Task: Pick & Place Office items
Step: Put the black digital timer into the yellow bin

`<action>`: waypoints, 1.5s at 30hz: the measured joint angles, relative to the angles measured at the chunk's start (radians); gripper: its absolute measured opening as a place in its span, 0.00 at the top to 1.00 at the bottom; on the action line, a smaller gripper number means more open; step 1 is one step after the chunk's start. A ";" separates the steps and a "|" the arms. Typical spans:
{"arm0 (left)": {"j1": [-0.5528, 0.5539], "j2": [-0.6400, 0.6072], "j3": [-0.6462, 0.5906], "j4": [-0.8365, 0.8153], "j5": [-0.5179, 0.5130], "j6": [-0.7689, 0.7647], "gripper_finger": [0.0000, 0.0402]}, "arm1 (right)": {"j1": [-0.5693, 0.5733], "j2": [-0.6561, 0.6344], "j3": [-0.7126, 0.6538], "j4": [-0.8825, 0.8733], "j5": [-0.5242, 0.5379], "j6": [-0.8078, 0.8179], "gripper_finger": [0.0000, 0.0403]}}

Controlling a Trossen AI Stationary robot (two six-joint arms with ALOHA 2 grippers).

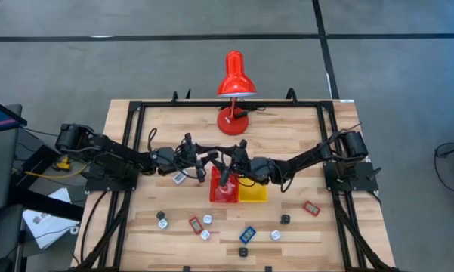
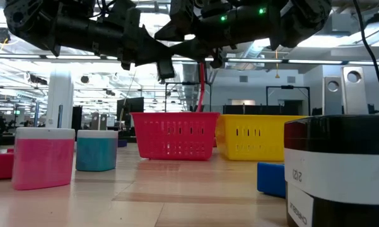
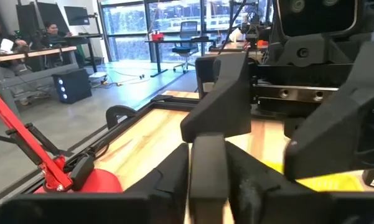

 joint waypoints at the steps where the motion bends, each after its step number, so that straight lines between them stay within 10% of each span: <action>1: 0.000 0.000 0.000 -0.001 0.000 0.000 0.84 | 0.000 0.000 0.000 0.000 -0.002 0.000 0.41; 15: 0.000 0.000 0.000 -0.057 -0.007 0.007 0.88 | 0.054 -0.107 0.001 -0.139 0.080 -0.147 0.38; 29: -0.002 0.000 0.117 -0.310 0.199 -0.003 0.88 | 0.205 -0.414 0.000 -1.096 0.195 0.324 0.38; 45: -0.002 0.000 0.191 -0.465 0.349 0.007 0.84 | 0.158 -0.259 0.000 -1.005 0.018 0.263 0.38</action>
